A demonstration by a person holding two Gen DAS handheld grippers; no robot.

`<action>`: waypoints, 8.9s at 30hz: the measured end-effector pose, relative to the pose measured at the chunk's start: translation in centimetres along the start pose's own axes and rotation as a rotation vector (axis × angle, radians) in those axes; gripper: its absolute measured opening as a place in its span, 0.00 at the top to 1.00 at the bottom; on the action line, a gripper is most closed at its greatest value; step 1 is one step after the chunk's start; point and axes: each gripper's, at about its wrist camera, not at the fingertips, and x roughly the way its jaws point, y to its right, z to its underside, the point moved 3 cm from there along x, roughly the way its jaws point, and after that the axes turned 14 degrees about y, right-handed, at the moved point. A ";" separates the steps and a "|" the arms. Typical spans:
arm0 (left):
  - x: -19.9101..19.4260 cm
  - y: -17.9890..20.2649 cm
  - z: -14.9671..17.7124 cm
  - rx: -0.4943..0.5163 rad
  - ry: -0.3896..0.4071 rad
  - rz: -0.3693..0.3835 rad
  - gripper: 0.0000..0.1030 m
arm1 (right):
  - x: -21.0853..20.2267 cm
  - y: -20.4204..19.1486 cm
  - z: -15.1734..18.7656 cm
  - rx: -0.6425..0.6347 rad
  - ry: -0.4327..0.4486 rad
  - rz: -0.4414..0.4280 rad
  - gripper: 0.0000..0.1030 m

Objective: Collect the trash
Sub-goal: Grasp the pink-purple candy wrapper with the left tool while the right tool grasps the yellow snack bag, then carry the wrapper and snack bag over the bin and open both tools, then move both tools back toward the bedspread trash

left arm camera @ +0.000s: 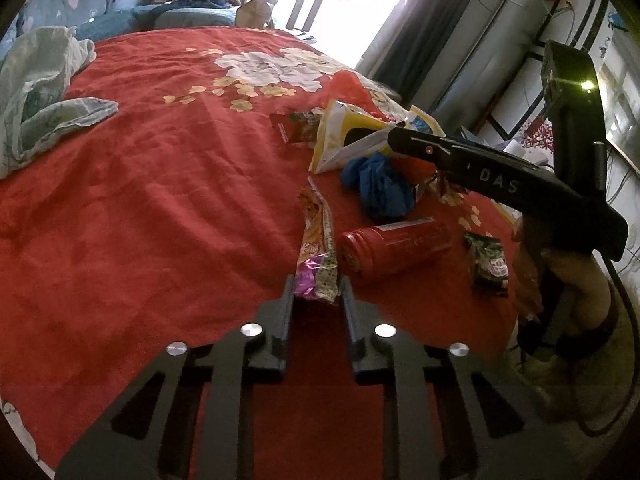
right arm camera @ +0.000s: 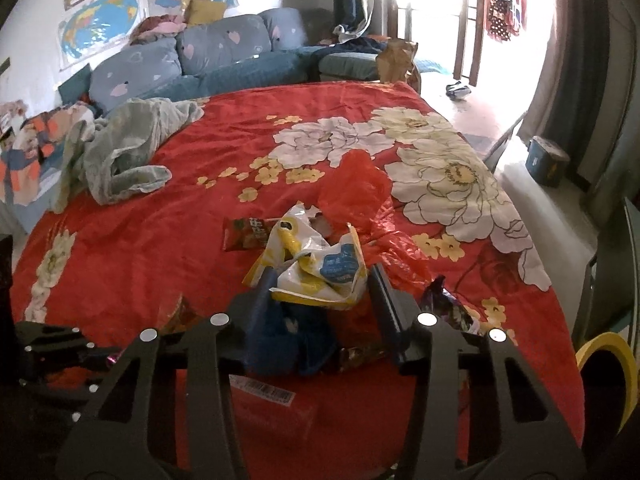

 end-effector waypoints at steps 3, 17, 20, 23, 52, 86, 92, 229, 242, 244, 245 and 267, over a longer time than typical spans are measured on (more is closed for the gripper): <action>-0.1 0.0 0.0 -0.002 0.003 0.000 0.82 | -0.1 0.1 0.0 0.006 0.010 0.000 0.66; -2.8 -0.2 -2.6 -0.023 0.113 0.001 0.82 | -4.8 0.3 -2.0 0.071 0.142 -0.064 0.70; -3.3 0.3 -3.1 -0.016 0.131 0.006 0.82 | -5.8 0.5 -2.2 0.075 0.158 -0.065 0.70; -3.5 1.0 -3.5 0.000 0.142 0.015 0.82 | -6.7 0.8 -2.4 0.080 0.168 -0.062 0.70; -3.5 9.0 -5.3 0.133 0.179 0.109 0.82 | -13.5 8.9 -1.6 0.165 0.236 0.094 0.70; -0.6 16.8 -4.6 0.233 0.161 0.222 0.82 | -18.1 17.6 1.3 0.264 0.247 0.289 0.70; 0.1 18.4 -4.5 0.244 0.155 0.247 0.82 | -18.9 19.5 2.0 0.293 0.250 0.327 0.70; 2.1 12.0 -9.1 0.117 0.330 -0.017 0.12 | -15.8 11.1 2.4 0.172 0.193 0.201 0.28; 1.9 7.2 -8.8 0.100 0.294 -0.106 0.12 | -12.1 9.1 1.8 0.108 0.134 0.168 0.28; 2.1 6.4 -8.6 0.086 0.277 -0.109 0.12 | -11.2 8.9 1.8 0.103 0.117 0.163 0.28; 2.1 6.1 -8.5 0.083 0.273 -0.112 0.12 | -10.9 8.8 1.9 0.100 0.112 0.161 0.28; 6.1 4.0 -5.6 0.058 0.105 -0.055 0.37 | -3.1 8.3 3.7 0.021 -0.040 0.160 0.52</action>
